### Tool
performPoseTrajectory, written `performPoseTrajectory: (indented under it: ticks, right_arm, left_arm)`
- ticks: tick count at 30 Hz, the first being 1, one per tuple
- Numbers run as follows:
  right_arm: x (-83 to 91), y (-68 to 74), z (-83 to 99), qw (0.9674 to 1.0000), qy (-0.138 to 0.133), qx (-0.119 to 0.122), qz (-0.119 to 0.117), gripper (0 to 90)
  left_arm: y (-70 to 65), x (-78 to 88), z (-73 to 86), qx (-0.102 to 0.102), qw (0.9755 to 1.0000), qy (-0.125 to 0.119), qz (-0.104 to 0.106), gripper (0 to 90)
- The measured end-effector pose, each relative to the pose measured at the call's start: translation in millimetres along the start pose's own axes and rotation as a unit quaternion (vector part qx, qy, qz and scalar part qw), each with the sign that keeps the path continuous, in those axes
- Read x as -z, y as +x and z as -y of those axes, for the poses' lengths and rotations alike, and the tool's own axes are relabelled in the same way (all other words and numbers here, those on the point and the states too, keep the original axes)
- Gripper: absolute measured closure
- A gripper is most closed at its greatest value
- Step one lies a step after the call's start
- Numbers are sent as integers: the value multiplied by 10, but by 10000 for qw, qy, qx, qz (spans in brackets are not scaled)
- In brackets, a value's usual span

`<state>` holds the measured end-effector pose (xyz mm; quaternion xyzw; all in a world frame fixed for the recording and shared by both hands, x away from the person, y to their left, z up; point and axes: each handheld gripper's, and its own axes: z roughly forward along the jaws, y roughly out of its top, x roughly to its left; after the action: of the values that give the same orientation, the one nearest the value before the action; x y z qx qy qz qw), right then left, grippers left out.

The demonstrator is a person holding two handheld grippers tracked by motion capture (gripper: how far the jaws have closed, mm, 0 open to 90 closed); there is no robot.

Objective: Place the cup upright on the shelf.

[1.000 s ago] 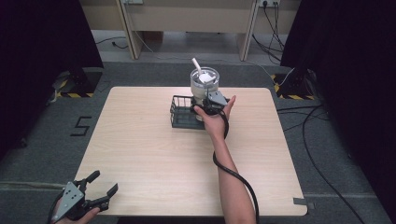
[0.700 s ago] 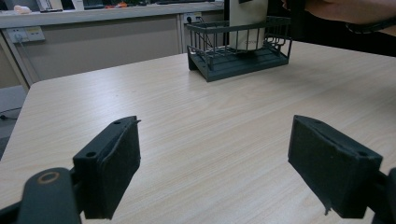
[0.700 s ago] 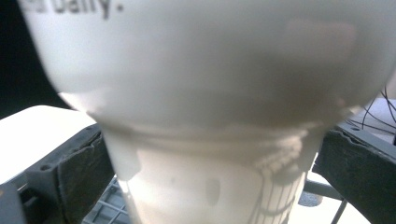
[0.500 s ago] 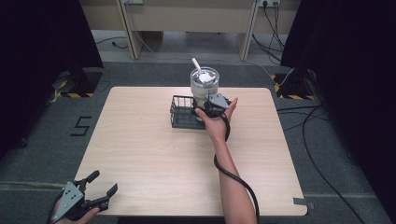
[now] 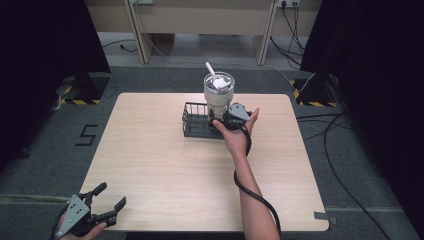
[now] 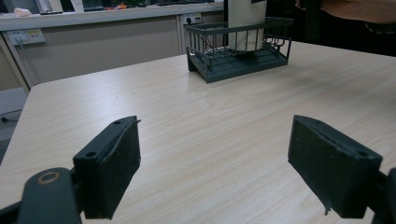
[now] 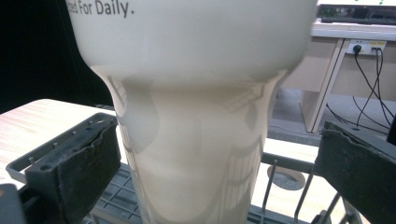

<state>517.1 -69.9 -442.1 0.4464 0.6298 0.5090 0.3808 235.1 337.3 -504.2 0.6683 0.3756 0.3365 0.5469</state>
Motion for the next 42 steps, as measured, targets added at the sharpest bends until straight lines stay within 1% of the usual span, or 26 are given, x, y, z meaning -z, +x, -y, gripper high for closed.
performPoseTrajectory:
  ticks: [12, 16, 20, 23, 29, 33, 38, 42]
  right_arm:
    - [158, -55, -1, 10000, -34, -37, -49, 1]
    - [208, -87, -6, 10000, -45, -9, -56, 2]
    - [251, -109, 2, 10000, 5, 31, -69, 2]
    - [285, -130, 14, 10000, 11, -32, -68, 2]
    - [357, -169, 36, 10000, 34, -35, -65, 3]
    - [430, -206, 41, 9999, 24, -91, -70, 5]
    - [514, -248, 55, 9999, 59, -102, -102, 8]
    - [588, -306, 68, 9998, 67, -152, -86, 11]
  left_arm:
    - [-5, -4, -2, 0, 10000, -3, 0, 163]
    - [-10, -6, -2, 2, 10000, -8, 5, 163]
    - [-13, -13, 0, 15, 10000, 3, 15, 163]
    - [-16, -15, 0, 13, 10000, 5, 17, 163]
    - [-17, -17, 2, 26, 10000, 6, 18, 163]
    - [-24, -19, 1, 15, 10000, 4, 24, 163]
    - [-25, -19, 1, 16, 10000, 4, 18, 162]
    - [-26, -21, 1, 11, 10000, 10, 21, 163]
